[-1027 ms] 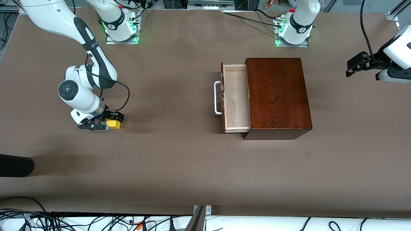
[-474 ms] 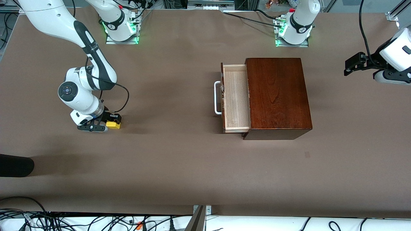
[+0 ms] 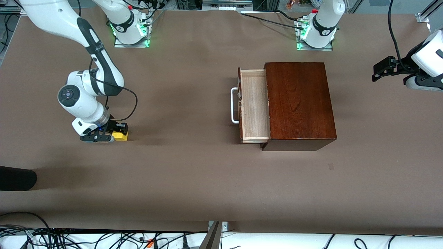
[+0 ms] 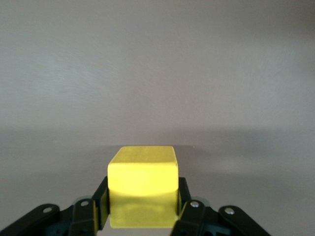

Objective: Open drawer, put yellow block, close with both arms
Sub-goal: 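Lower the right gripper and grasp the yellow cube, then carry the yellow cube with the right gripper over the open drawer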

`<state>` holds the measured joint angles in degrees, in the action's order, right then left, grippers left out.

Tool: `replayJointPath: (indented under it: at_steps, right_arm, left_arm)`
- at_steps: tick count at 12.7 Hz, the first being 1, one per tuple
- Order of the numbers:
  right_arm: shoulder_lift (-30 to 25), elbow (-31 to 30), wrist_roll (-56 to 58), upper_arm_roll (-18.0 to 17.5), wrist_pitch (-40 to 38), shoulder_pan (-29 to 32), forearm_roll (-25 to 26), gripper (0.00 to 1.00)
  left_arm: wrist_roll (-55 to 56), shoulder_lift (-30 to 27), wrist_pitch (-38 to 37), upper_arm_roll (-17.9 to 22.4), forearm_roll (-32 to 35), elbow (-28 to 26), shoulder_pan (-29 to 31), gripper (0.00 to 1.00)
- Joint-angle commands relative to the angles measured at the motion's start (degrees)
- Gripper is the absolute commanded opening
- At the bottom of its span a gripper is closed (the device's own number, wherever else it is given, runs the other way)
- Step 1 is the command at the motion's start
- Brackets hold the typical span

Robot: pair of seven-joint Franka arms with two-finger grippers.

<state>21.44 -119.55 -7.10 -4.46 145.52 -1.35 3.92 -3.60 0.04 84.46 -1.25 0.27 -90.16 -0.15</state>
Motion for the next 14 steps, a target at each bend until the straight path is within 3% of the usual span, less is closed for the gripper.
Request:
replayJointPath:
  at_steps: [1,2,6,8,14]
  right_arm:
    - [-3.77,5.26,2.00,-4.66,-9.77,0.39,-0.41,0.38]
    - [-3.95,7.81,2.26,-6.07,-13.99,0.47,-0.32,0.39]
    - [-3.69,19.15,2.26,-18.27,-25.52,0.04,-0.49,0.39]
    - [-3.25,22.42,2.44,-22.86,-27.04,-3.89,0.12,0.39]
    - [8.16,37.52,2.88,-22.78,-27.92,-26.39,10.39,0.39]
  left_arm:
    - [-0.27,0.14,-1.05,-0.16,0.78,1.39,0.24,1.00]
    - [-0.27,0.14,-1.05,-0.16,0.78,1.39,0.24,1.00]
    - [-0.27,0.05,-1.05,-0.16,0.70,1.48,0.24,1.00]
    - [-0.27,0.05,-1.14,-0.16,0.70,1.57,0.24,1.00]
    - [-0.27,0.05,-1.14,-0.16,0.70,1.57,0.24,1.00]
